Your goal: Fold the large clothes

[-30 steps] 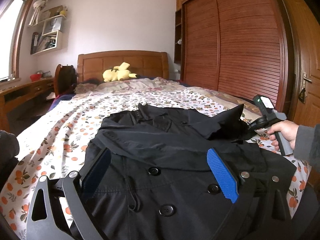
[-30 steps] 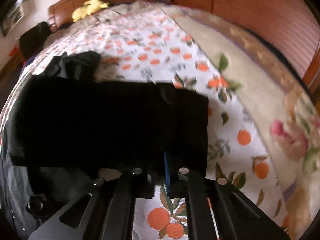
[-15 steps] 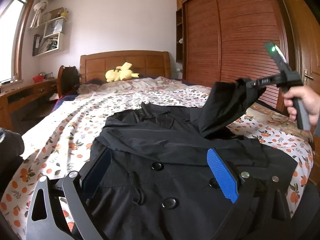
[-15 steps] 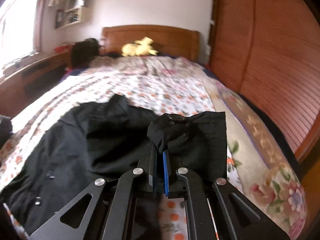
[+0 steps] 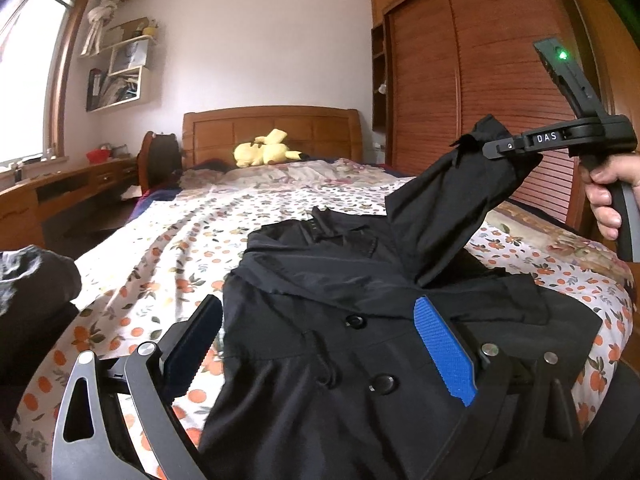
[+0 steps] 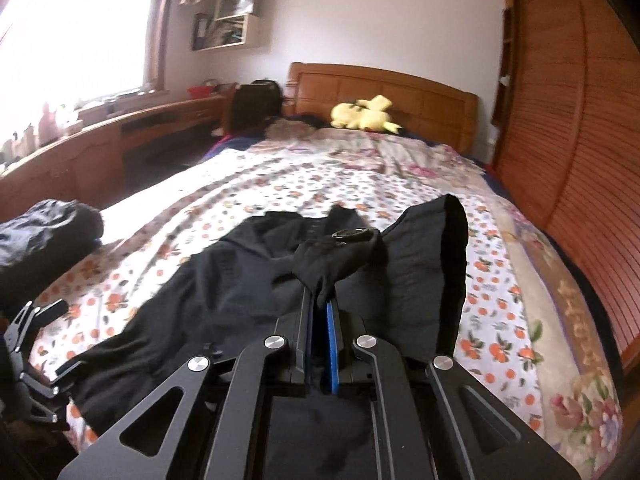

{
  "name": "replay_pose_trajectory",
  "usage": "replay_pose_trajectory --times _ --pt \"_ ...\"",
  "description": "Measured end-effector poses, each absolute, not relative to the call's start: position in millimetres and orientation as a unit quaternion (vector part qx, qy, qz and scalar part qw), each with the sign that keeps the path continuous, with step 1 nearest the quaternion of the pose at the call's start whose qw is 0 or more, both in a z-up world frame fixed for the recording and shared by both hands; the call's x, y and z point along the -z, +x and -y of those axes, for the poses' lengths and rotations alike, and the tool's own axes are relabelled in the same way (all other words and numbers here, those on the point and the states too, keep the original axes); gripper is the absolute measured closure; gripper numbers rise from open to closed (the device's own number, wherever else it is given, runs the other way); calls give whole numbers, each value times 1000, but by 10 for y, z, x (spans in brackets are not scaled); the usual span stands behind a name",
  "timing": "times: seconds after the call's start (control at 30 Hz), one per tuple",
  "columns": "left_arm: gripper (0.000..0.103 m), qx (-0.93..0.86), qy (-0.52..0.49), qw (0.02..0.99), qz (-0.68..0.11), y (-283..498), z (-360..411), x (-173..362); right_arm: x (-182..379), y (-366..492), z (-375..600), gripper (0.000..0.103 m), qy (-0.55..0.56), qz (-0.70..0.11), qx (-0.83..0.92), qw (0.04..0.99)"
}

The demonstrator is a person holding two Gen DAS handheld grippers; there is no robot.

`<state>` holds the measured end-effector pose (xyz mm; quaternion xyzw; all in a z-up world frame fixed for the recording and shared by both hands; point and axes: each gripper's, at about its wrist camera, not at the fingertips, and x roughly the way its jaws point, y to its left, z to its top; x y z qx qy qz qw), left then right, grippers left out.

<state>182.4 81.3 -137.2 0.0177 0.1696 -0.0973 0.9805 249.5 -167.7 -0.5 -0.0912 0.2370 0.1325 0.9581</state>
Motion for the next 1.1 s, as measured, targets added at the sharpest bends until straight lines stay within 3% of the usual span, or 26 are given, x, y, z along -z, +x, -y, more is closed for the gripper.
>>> replay_pose_trajectory --times 0.2,0.27,0.33,0.4,0.7,1.1 --pt "6 89 9 982 -168 1753 -983 1350 69 2411 1322 94 -97 -248 -170 949" --pt "6 86 3 982 -167 1720 -1046 1342 75 2336 1208 88 -101 -250 -184 945" --pt "6 84 0 982 -167 1697 -1080 1329 63 2250 1113 72 -104 -245 -194 944" --pt "6 81 -3 983 -166 1672 -1119 1322 12 2151 1055 65 -105 -237 -204 944" --pt "6 83 -13 983 -163 1508 -1248 1317 -99 1886 974 65 -117 -221 -217 943" --pt "6 102 2 977 -186 1414 -1095 1475 373 2052 1363 64 -95 -268 -174 943"
